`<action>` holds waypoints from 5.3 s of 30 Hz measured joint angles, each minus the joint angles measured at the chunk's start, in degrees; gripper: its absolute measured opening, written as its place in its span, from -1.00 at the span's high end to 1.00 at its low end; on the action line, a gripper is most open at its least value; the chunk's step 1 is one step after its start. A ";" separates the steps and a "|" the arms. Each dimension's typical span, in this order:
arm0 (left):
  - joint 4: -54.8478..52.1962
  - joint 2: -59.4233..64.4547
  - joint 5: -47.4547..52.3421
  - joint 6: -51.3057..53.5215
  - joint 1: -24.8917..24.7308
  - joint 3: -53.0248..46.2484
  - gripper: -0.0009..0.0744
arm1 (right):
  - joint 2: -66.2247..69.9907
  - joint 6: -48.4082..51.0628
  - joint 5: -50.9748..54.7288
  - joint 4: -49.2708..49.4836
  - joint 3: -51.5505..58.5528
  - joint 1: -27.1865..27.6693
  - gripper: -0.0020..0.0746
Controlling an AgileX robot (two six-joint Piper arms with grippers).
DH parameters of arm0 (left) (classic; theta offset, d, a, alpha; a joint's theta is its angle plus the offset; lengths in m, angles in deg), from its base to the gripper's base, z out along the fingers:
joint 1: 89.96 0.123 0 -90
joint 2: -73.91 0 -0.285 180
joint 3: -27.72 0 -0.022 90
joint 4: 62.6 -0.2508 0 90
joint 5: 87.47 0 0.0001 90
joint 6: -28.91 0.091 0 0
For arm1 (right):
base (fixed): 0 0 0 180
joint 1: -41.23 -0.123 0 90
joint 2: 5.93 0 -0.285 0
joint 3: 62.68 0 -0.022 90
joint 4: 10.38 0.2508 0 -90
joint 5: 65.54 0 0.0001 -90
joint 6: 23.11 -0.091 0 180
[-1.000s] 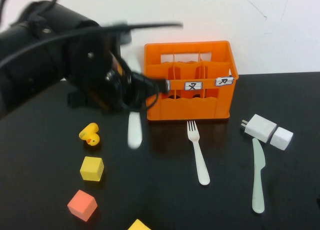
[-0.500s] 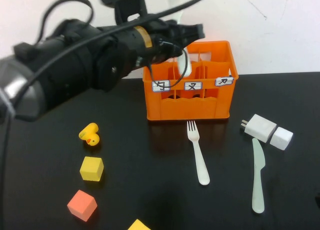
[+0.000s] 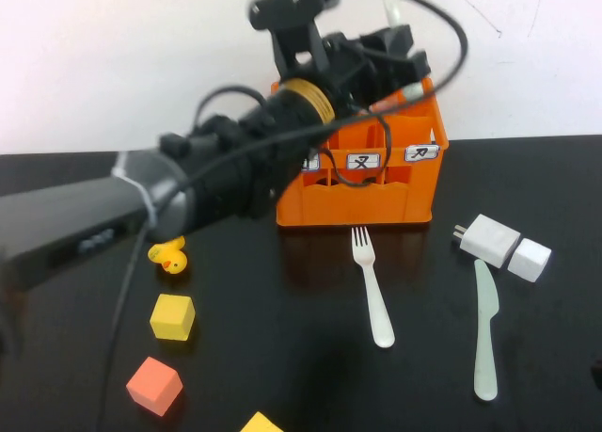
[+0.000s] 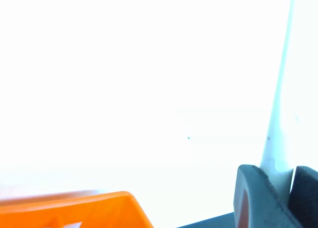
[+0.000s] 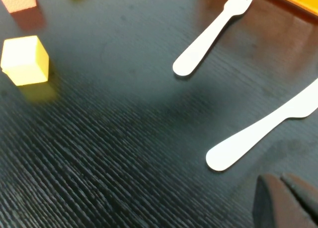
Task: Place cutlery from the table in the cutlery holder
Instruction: Place the knife on the box, then pick up the knife, then place the knife on the box
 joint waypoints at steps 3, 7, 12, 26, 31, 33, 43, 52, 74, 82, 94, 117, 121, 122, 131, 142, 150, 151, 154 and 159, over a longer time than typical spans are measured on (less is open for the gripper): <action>-0.75 2.95 -5.55 1.01 0.00 0.00 0.68 | 0.00 0.00 0.39 0.36 0.00 0.00 0.95; -1.08 5.53 -10.87 3.22 0.00 0.00 0.68 | 0.00 0.00 1.53 0.36 0.00 0.00 0.95; -0.83 7.94 -12.21 9.24 0.00 0.00 0.68 | 0.00 0.00 2.74 0.46 0.00 0.00 0.95; 0.76 13.18 -17.25 20.68 0.00 0.00 0.32 | 0.00 0.00 3.08 2.09 0.00 0.00 0.95; 0.88 13.04 -16.38 20.84 0.00 0.00 -0.11 | 0.00 0.00 3.08 2.22 0.00 0.00 0.95; 0.88 12.00 -15.47 21.10 0.00 0.00 -0.14 | 0.00 0.00 3.08 2.34 0.00 0.00 0.95; 0.88 -9.33 18.20 24.99 0.00 -0.09 0.80 | 1.37 -7.77 3.12 1.54 -2.64 0.00 0.95; 2.23 -29.75 56.67 23.92 0.00 -0.36 0.97 | 13.73 -14.79 6.57 -9.76 -13.10 -0.71 0.95; -18.32 -75.95 65.47 -4.69 0.00 -47.30 0.98 | 40.33 -45.78 2.83 -44.33 -30.13 -24.45 0.95; -28.08 -84.46 62.71 -16.98 0.00 -56.01 0.98 | 46.87 -48.64 -4.66 -40.15 -34.91 -26.63 0.95; -28.94 -85.98 60.59 -20.13 0.00 -57.10 0.98 | 64.17 -50.36 5.54 -34.80 -58.46 -26.72 -0.10; -27.79 -85.98 58.95 -22.43 0.00 -57.61 0.98 | 64.39 -82.16 11.21 -54.05 -47.53 -26.72 -0.24; -27.66 -86.11 58.83 -22.43 0.00 -57.61 0.98 | 63.69 -76.32 9.74 -52.70 -46.56 -26.72 -0.19; -27.66 -86.11 58.83 -22.43 0.00 -57.61 0.98 | 63.69 -75.09 9.74 -52.62 -46.51 -26.72 -0.16; -27.56 -86.11 58.44 -22.43 0.00 -57.61 0.98 | 63.57 -66.52 9.61 -53.66 -46.29 -26.72 0.47; -27.45 -86.11 58.44 -22.43 0.00 -57.61 0.98 | 63.08 -64.32 9.61 -53.80 -46.10 -26.72 0.64; -27.45 -86.11 58.44 -22.43 0.00 -57.61 0.98 | 53.15 -64.32 8.58 -53.69 -44.92 -26.72 0.64; -27.45 -86.11 58.44 -22.43 0.00 -57.61 0.98 | 50.97 -64.32 8.12 -53.69 -44.92 -26.72 0.64; -27.56 -86.11 58.44 -22.43 0.00 -57.61 0.98 | 45.23 -64.32 5.62 -53.69 -44.92 -26.72 0.64; -27.79 -86.11 58.35 -22.43 0.00 -57.61 0.98 | 38.49 -64.32 -6.97 -53.69 -44.89 -26.72 0.64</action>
